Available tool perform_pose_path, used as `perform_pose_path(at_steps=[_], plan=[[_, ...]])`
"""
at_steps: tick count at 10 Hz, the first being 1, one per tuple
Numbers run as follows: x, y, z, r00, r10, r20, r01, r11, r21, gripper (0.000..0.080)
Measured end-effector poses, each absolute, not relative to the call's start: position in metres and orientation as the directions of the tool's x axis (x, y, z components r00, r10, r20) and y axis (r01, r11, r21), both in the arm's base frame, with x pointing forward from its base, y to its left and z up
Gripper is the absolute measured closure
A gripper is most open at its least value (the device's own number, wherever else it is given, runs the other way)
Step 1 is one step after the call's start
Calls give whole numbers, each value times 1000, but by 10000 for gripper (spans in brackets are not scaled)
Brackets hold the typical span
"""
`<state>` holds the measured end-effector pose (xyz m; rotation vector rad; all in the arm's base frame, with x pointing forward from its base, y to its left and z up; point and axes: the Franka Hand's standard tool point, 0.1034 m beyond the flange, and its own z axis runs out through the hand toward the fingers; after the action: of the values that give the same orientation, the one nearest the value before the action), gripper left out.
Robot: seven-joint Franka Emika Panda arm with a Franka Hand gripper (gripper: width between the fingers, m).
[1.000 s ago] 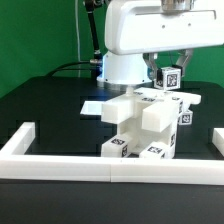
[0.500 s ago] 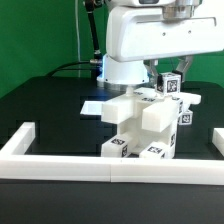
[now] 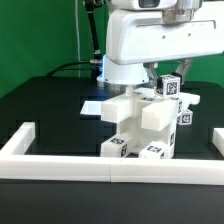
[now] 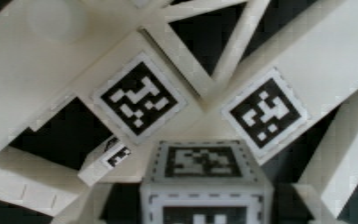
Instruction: Assemble chair
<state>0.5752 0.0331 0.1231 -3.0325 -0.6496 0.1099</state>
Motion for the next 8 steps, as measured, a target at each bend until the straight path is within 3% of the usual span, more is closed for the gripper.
perform_pose_path(at_steps=[8], plan=[[576,31,119,909,412,-62,409,-911,-50,511]])
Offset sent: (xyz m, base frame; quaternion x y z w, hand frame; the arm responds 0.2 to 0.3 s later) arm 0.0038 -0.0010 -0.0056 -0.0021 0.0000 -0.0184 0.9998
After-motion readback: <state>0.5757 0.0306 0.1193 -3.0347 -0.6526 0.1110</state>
